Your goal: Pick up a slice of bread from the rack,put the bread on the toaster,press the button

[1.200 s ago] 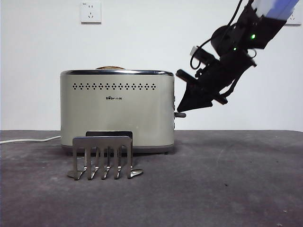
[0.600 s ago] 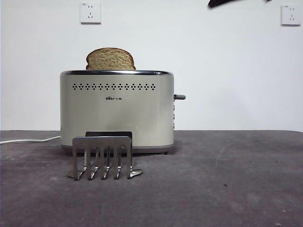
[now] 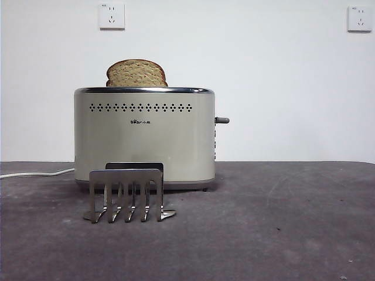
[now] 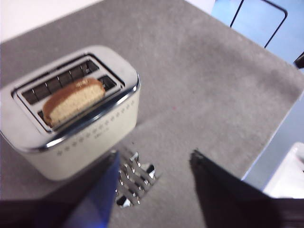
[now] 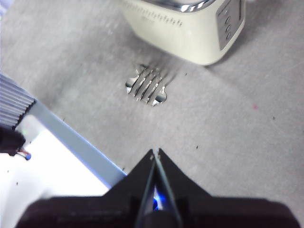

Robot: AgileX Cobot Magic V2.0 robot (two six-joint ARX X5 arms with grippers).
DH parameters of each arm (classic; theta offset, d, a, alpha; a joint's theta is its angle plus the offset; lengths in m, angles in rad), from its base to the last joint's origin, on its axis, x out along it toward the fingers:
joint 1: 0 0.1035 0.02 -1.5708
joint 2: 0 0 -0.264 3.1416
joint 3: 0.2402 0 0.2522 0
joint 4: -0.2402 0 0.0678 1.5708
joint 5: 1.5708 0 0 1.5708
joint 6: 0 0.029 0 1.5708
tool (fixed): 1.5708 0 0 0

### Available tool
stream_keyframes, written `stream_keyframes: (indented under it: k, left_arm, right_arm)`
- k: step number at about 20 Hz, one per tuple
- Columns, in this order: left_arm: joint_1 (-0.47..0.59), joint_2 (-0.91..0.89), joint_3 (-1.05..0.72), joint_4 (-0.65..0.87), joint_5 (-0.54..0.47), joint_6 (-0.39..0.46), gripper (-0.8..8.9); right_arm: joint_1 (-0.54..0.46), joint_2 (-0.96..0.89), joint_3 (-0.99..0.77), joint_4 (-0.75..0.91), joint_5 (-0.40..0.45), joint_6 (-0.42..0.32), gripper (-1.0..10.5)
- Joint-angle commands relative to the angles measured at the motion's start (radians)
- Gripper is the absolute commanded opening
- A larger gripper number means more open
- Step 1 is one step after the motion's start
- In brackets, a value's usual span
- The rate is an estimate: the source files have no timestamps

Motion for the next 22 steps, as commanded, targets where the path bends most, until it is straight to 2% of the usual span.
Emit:
stream_keyframes:
  k: [1,15,20,22]
  left_arm:
    - [0.000,-0.004,0.002,-0.022,0.003,0.020,-0.07]
    - [-0.002,-0.004,0.002,-0.020,0.005,0.020,-0.04]
    - [0.002,-0.005,0.002,-0.018,-0.028,0.020,-0.04]
    - [0.016,-0.029,0.002,0.008,-0.047,0.064,-0.04]
  right_arm:
    - [0.002,-0.023,-0.008,0.005,-0.001,-0.023,-0.1]
    - [0.002,-0.044,-0.008,0.005,0.003,-0.023,0.0]
    - [0.002,-0.044,-0.008,0.005,0.003,-0.023,0.0]
    - [0.002,-0.044,-0.008,0.005,0.003,-0.023,0.0]
